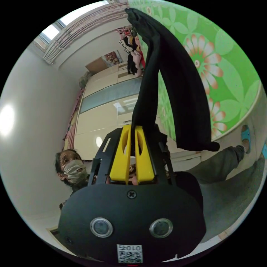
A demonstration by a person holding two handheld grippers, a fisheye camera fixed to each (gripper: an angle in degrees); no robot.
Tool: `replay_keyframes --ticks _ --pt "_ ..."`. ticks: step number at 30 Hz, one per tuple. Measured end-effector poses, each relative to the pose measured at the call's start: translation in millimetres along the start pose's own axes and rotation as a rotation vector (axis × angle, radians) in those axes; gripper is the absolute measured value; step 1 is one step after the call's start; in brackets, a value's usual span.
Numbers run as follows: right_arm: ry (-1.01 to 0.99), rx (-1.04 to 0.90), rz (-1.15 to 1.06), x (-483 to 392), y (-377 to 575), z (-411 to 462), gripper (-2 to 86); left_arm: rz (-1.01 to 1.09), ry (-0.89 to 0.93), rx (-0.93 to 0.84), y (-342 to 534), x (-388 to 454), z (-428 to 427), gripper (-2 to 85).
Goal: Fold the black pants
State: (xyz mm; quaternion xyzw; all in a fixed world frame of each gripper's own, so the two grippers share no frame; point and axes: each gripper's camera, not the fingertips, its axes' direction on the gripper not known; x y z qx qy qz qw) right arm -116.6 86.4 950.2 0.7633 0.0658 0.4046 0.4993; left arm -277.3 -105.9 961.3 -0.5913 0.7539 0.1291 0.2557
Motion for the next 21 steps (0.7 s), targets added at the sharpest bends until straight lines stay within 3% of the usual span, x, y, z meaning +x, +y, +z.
replay_keyframes --ticks 7,16,21 --pt "0.064 -0.039 0.083 35.4 4.0 -0.1 3.1 -0.005 -0.058 0.151 22.7 16.6 -54.7 -0.1" --pt "0.177 -0.032 0.039 44.5 8.5 -1.4 3.5 -0.066 -0.116 0.089 12.9 15.1 -44.7 -0.1" --pt "0.292 -0.086 -0.012 45.7 5.1 9.7 9.4 -0.121 -0.006 0.069 3.4 15.2 -20.7 -0.1"
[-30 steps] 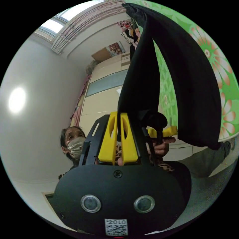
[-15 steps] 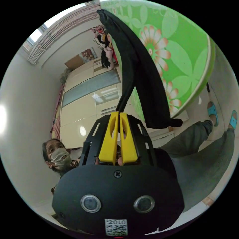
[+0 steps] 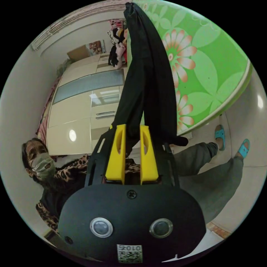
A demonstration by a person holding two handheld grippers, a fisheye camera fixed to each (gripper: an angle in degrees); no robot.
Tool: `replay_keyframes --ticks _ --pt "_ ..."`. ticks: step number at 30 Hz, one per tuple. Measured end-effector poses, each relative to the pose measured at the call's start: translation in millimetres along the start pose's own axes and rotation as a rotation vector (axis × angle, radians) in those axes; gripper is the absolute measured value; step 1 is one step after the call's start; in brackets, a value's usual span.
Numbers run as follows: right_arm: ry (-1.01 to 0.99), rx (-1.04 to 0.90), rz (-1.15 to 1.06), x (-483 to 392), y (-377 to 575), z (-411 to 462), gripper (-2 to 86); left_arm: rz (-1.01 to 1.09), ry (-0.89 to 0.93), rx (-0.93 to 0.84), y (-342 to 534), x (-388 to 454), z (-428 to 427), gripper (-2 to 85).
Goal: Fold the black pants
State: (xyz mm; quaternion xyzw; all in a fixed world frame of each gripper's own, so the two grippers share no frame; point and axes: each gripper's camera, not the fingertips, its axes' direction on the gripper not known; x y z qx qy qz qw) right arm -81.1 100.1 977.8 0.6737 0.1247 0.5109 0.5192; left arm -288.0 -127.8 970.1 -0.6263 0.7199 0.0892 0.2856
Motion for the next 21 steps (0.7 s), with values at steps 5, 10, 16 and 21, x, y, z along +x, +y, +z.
replay_keyframes --ticks 5,10,16,21 --pt "0.054 -0.006 -0.042 4.5 8.0 9.7 14.0 0.008 0.002 -0.037 -7.5 16.3 23.0 -0.1" --pt "0.009 -0.02 -0.087 8.5 15.0 15.3 14.5 0.021 0.046 -0.107 -15.6 37.8 50.7 0.0" --pt "-0.08 0.079 -0.064 27.3 28.2 -0.7 13.7 0.073 -0.2 -0.277 -26.9 63.6 70.2 -0.1" --pt "-0.078 0.102 -0.083 28.9 36.2 -12.7 13.7 0.186 -0.193 -0.264 -37.6 102.0 79.9 -0.1"
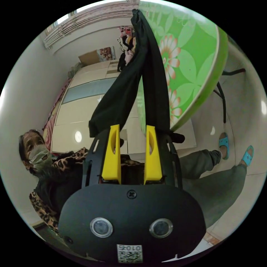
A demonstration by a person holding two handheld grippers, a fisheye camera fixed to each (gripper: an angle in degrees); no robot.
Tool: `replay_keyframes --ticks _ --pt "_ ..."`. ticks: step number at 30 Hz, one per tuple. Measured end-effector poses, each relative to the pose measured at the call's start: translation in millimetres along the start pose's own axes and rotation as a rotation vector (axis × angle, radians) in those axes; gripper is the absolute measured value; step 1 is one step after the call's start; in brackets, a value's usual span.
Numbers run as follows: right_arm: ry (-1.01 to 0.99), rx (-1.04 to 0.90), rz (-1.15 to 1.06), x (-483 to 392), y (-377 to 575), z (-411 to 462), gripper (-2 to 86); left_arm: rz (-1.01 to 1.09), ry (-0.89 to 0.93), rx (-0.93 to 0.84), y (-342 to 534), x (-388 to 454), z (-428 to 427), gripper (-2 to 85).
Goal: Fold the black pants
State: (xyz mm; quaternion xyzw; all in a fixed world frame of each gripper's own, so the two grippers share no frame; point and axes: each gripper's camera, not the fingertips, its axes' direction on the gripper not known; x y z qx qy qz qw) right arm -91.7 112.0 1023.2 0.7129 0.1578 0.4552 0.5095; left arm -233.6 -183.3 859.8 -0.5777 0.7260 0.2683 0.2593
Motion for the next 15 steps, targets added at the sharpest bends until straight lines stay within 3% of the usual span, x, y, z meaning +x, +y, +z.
replay_keyframes --ticks 3,6,9,12,15 --pt "-0.029 -0.01 -0.027 -0.9 0.8 -1.2 14.8 0.053 -0.002 0.07 -7.4 20.5 -11.4 -0.1" --pt "-0.072 -0.022 -0.03 2.1 1.0 2.3 15.8 -0.042 -0.018 -0.041 -11.2 13.8 8.0 -0.1" --pt "-0.101 -0.043 -0.042 4.3 3.0 7.3 16.5 0.076 -0.067 0.128 -18.2 42.0 -14.3 0.0" --pt "-0.145 -0.043 -0.034 10.5 4.5 9.0 16.8 -0.038 -0.082 -0.064 -20.4 26.8 18.3 -0.1" --pt "-0.185 -0.038 -0.056 11.3 4.7 8.4 17.2 0.055 -0.066 0.07 -26.4 47.4 3.4 0.0"
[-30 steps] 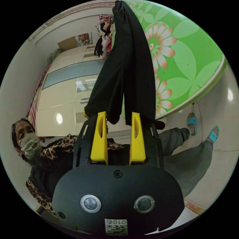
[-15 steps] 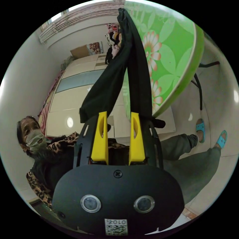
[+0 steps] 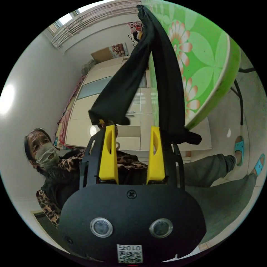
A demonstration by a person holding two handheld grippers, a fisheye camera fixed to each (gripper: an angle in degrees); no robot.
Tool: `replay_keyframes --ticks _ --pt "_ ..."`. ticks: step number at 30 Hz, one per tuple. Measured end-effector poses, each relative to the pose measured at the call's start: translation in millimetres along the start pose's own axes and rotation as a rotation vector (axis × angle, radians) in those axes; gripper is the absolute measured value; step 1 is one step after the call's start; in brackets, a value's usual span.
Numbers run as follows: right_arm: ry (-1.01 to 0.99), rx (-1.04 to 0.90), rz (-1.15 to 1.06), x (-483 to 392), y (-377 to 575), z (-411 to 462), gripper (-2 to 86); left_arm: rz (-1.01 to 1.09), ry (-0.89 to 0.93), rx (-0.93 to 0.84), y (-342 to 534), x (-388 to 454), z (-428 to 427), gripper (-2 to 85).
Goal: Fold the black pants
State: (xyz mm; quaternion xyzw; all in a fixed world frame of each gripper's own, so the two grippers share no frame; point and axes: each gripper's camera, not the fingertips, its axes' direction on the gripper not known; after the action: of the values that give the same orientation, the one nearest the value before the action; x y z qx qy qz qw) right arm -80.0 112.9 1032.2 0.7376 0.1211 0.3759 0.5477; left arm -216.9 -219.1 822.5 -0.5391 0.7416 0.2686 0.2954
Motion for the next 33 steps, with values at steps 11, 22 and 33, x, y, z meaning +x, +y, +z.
replay_keyframes --ticks 11,22,33 --pt "-0.196 0.024 -0.04 7.1 -16.2 -4.7 21.6 -0.139 0.036 0.03 -1.4 9.9 24.4 0.0" --pt "-0.183 0.121 -0.158 -32.6 -33.6 0.7 3.9 -0.271 0.225 0.016 18.0 -35.6 28.5 0.0" --pt "0.129 0.015 0.196 -4.0 -27.3 7.5 2.7 -0.465 0.14 -0.123 83.3 -158.7 25.2 -0.1"
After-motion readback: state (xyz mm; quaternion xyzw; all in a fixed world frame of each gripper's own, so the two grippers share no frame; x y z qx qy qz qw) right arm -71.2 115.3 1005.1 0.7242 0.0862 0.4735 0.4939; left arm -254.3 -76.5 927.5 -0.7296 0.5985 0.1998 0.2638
